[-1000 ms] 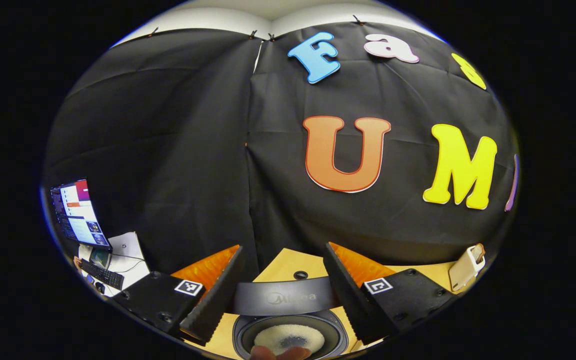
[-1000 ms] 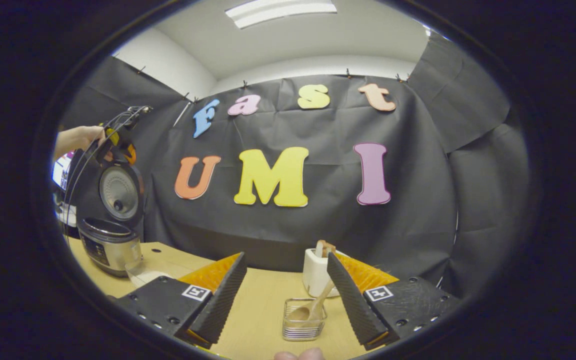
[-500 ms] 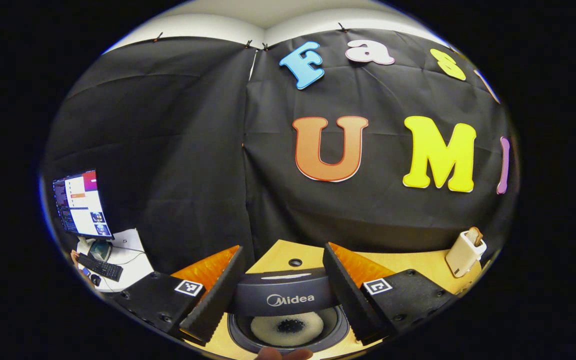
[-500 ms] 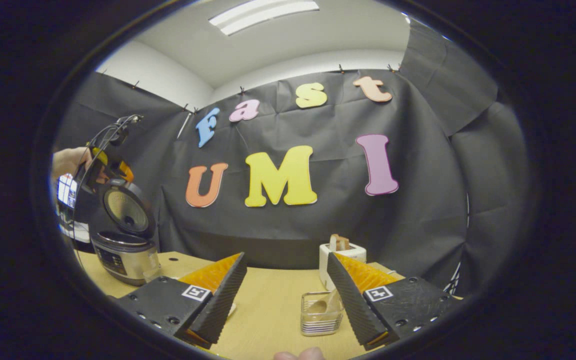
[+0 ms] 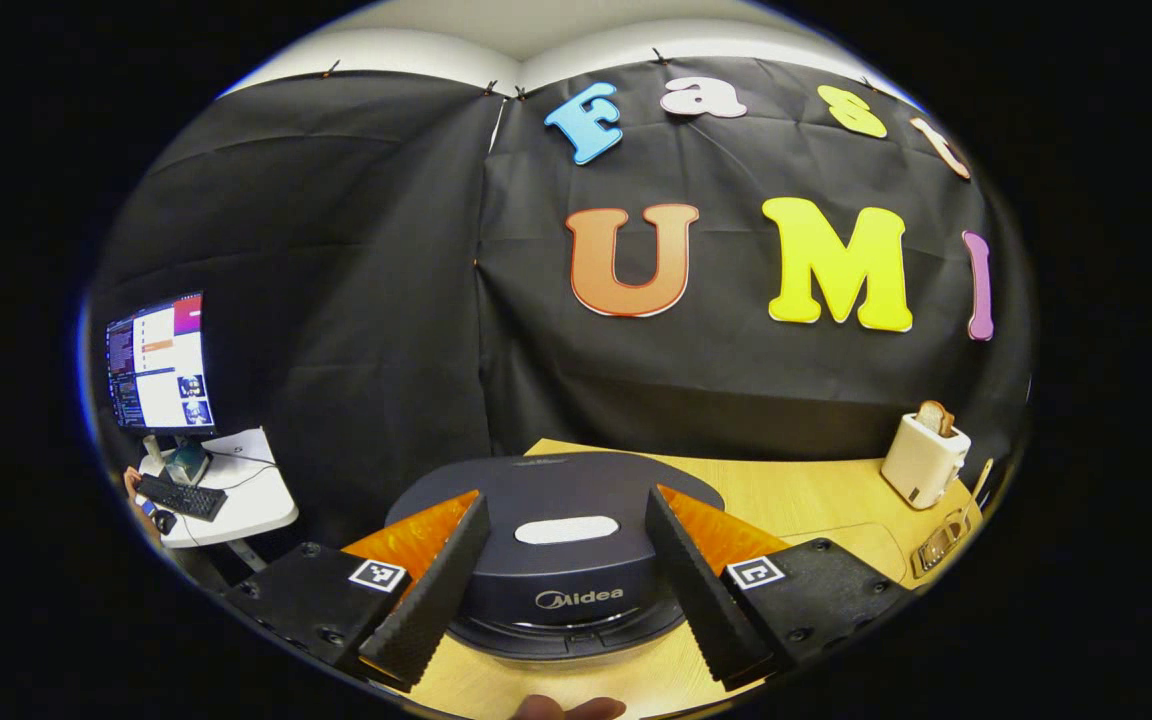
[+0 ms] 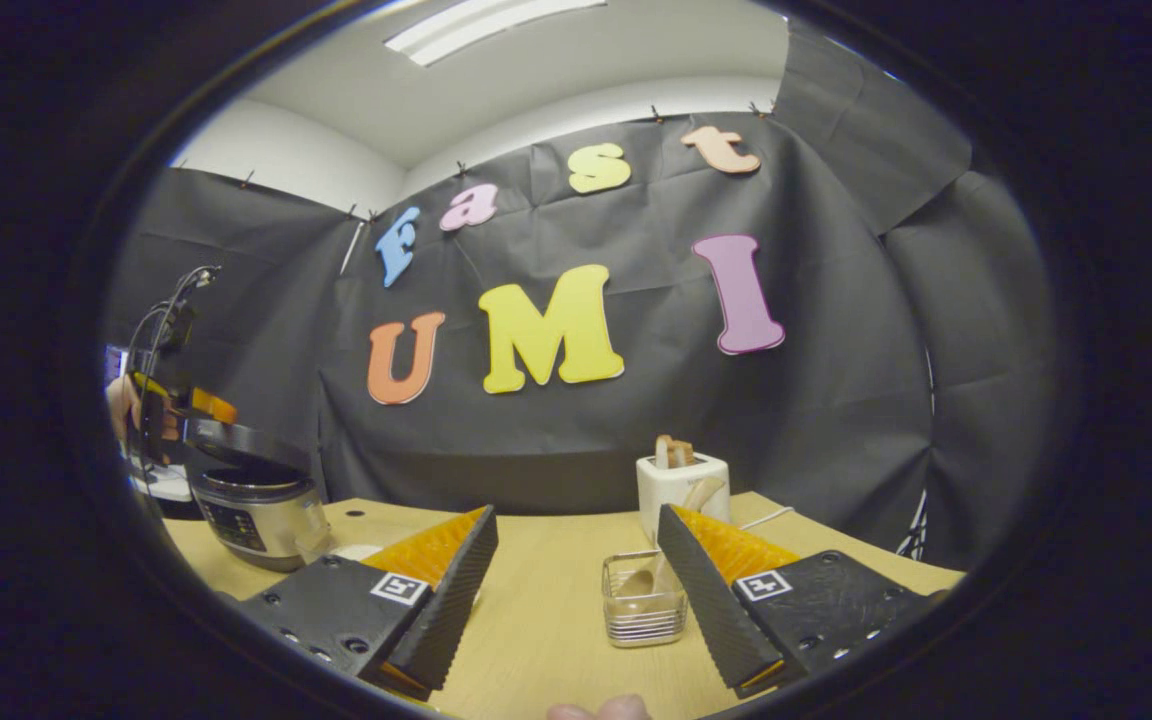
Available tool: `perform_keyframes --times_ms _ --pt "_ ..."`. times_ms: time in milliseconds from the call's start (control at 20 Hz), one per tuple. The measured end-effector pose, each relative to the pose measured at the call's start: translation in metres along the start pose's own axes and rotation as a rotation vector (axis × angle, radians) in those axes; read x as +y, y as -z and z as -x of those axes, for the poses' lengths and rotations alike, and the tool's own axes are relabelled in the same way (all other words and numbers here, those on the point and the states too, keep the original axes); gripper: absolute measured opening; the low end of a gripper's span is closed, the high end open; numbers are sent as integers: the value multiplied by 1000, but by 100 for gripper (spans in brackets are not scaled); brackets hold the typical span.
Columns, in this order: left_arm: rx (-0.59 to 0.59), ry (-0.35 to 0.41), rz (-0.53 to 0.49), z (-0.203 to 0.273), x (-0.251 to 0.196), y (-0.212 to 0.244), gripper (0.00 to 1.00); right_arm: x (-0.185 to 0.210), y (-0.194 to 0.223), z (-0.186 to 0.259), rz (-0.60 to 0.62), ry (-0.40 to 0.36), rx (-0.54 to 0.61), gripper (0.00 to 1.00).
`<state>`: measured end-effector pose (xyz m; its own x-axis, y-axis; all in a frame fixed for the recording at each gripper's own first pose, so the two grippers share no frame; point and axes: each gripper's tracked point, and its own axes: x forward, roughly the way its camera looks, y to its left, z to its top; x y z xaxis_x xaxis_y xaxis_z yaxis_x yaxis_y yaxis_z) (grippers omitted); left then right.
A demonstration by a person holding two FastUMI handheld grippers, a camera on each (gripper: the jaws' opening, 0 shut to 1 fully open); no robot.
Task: Close the left gripper, press the button to open the rice cooker; take a wooden spoon from the chopstick holder with the right hand, scoop a spoonful of rice and pour it into the rice cooker, then put the wooden spoon back into the chopstick holder.
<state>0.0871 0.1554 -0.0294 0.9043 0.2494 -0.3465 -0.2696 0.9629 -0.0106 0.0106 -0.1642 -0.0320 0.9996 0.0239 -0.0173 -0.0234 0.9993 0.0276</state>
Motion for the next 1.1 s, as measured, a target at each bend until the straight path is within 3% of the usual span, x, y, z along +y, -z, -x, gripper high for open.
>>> perform_keyframes --times_ms 300,350,400,450,750,1100 --pt "-12 -2 -10 4 -2 30 100 19 -11 0 2 -25 -17 92" --pt "-8 -2 -7 3 -2 36 100 21 -12 2 3 -28 -23 96" --pt "1 -2 -9 3 -3 42 100 22 -14 2 5 -30 -28 92" --pt "10 -3 -16 4 -4 47 100 23 -14 1 10 -30 -30 95" --pt "-103 -8 -57 3 -5 43 100 25 -4 -4 -40 -24 25 95" --pt "-146 -1 -82 5 -5 51 100 33 5 -14 -72 -11 44 95"
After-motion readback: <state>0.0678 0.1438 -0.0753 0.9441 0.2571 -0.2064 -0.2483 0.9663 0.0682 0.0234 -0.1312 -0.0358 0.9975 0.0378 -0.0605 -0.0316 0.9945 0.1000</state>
